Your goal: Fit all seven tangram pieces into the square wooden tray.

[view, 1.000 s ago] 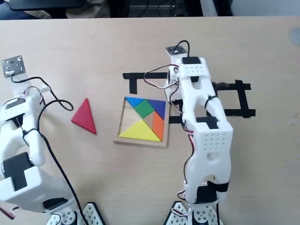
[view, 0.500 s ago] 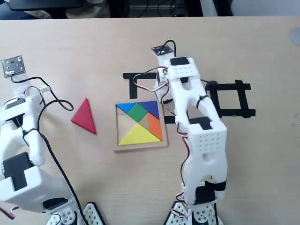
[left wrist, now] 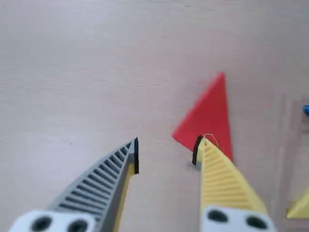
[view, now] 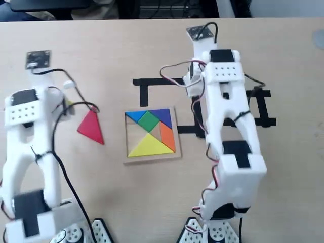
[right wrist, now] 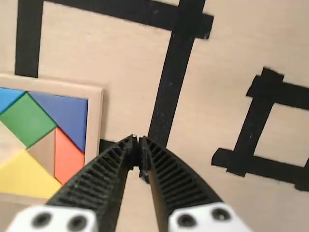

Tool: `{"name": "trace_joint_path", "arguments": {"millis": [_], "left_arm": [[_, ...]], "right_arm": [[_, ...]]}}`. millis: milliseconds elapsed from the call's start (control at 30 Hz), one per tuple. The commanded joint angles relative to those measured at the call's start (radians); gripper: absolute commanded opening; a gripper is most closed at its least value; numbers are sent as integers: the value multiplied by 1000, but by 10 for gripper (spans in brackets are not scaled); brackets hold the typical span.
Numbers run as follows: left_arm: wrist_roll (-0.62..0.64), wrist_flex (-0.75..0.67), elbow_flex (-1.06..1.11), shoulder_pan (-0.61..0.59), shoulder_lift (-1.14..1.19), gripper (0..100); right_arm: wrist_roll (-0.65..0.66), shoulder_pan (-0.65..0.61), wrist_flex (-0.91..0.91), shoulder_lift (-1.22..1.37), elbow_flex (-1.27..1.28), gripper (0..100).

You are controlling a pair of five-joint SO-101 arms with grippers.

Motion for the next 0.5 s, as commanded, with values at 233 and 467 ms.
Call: {"name": "trace_joint_path", "arguments": {"millis": [233, 467], "left_arm": [[55, -292, 344, 22, -144, 213], [141, -316, 348, 159, -46, 217]], "right_arm": [[8, -49, -384, -409, 634, 11], [11, -110, -539, -469, 786, 11]]}}
